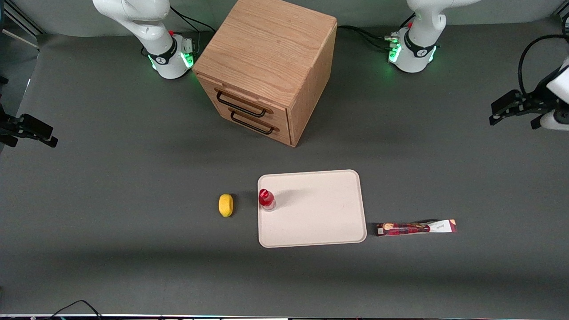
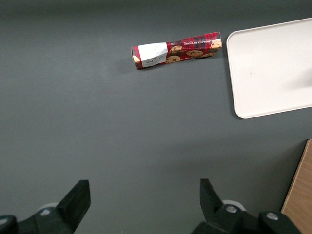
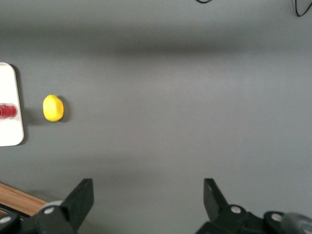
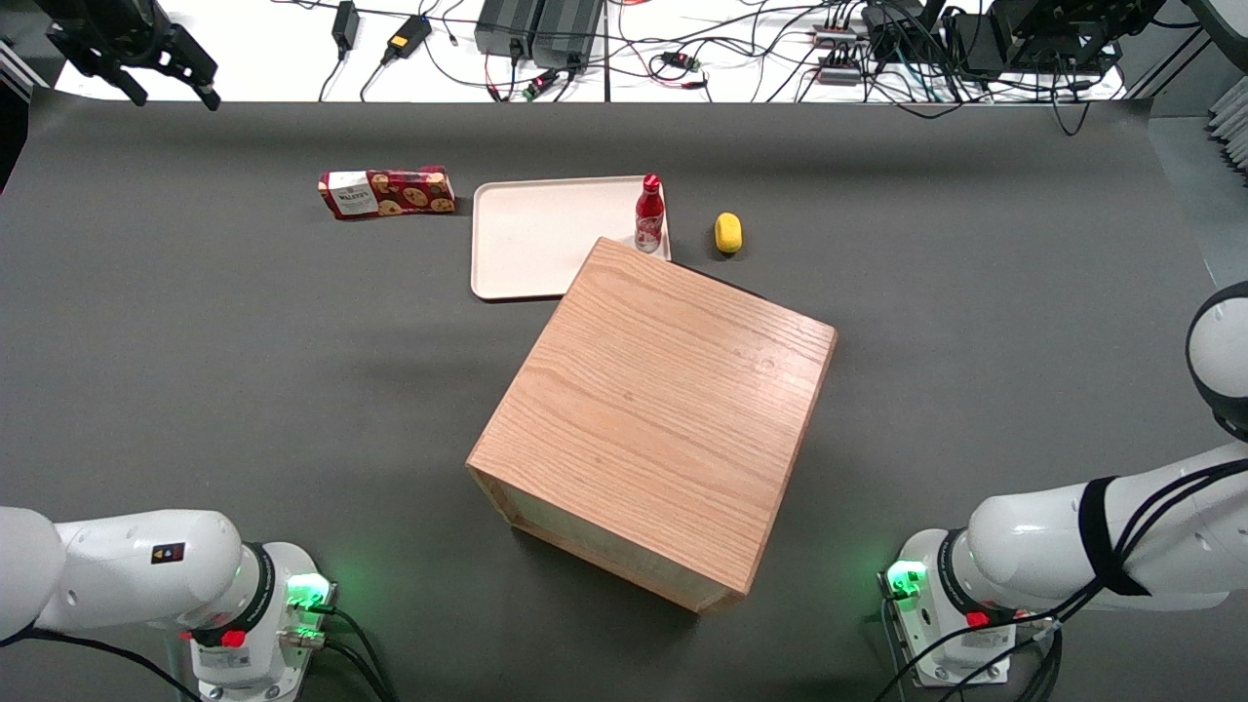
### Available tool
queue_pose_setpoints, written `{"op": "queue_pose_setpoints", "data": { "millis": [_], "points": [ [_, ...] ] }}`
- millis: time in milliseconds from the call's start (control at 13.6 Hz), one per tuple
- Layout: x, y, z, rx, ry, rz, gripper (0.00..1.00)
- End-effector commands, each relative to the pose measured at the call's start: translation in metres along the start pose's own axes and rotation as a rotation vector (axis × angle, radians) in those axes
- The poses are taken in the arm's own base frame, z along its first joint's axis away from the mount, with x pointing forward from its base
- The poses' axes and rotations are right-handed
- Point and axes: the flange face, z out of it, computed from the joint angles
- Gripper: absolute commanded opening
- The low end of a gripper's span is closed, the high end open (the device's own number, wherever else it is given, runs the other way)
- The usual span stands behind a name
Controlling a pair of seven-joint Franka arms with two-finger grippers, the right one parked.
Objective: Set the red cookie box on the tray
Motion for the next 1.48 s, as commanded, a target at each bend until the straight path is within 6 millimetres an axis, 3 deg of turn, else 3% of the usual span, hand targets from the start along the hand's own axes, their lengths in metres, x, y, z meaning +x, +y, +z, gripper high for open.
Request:
{"op": "queue_pose_setpoints", "data": {
  "millis": [0,221,664,959,1402],
  "points": [
    [-0.006,-0.002,-0.016,0.054,0.005,-0.006,1.00],
    [0.005,-0.004,-0.012,0.049,-0.006,-0.012,1.00],
    [0.001,-0.004,0.005,0.036,-0.108,-0.019,1.00],
    [0.013,0.000,0.007,0.039,-0.062,-0.008,1.00],
    [0.013,-0.004,0.018,0.034,-0.104,-0.012,1.00]
  ]
}}
